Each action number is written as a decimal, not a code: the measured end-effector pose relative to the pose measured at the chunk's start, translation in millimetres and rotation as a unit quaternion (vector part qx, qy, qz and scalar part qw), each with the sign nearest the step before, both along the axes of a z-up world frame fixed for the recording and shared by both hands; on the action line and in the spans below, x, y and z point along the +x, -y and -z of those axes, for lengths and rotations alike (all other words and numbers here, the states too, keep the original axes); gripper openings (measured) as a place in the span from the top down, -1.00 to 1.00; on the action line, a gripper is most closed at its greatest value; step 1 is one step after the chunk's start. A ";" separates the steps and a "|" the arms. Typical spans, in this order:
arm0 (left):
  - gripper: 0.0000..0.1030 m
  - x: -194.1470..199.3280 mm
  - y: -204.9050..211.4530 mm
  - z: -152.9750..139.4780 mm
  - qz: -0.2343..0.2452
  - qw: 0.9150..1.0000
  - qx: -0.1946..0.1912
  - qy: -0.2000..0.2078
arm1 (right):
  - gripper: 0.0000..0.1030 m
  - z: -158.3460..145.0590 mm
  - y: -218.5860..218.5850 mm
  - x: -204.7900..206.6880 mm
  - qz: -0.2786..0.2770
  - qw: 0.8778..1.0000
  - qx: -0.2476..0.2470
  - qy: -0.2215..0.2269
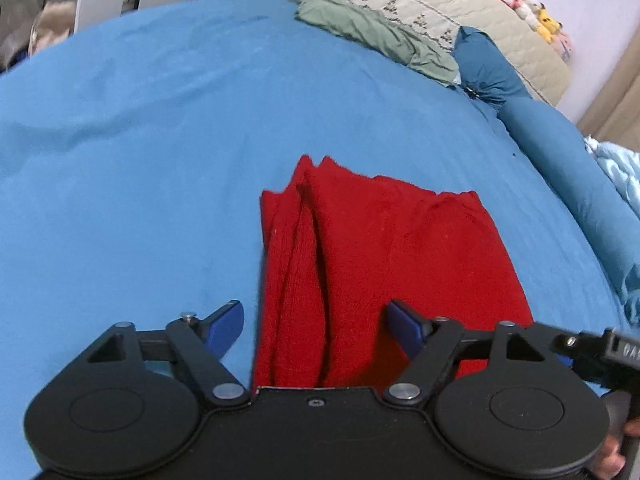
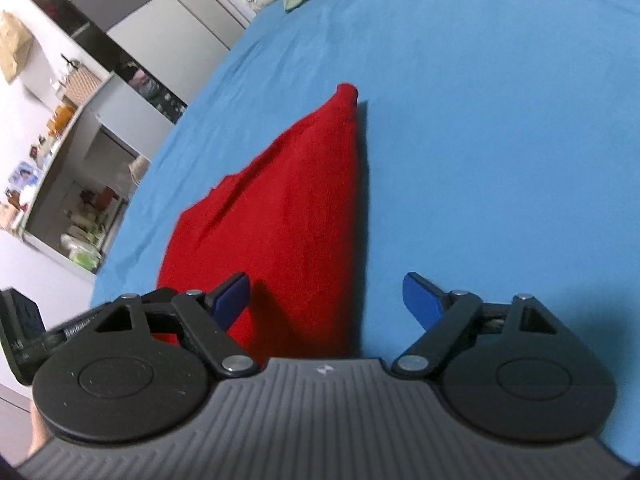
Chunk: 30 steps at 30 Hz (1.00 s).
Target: Fold small clothes
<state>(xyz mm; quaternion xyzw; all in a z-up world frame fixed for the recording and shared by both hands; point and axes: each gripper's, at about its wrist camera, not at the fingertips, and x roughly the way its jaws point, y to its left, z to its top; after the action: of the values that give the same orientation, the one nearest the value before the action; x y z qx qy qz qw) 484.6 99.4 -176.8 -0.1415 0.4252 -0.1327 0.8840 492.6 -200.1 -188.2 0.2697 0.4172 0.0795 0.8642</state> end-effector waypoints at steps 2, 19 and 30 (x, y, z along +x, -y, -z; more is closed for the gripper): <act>-0.49 1.8 2.4 1.4 -0.001 1.000 -0.001 -0.001 | -0.88 0.4 -5.3 1.8 -0.007 1.000 -0.012 0.002; 0.52 -97.4 56.9 -85.9 0.060 0.997 -0.034 0.042 | 0.26 -91.3 25.2 -97.2 -0.033 0.998 -0.022 0.051; 0.41 -189.8 110.5 -12.3 0.126 0.991 0.035 0.021 | 0.21 -21.6 69.4 -204.0 0.036 0.998 -0.045 -0.013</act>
<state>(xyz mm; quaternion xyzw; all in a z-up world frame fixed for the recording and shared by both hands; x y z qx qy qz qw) 294.8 -11.1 -164.5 -0.0526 0.4256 -0.2309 0.8734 288.6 -269.5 -166.6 0.2460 0.4221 0.0259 0.8722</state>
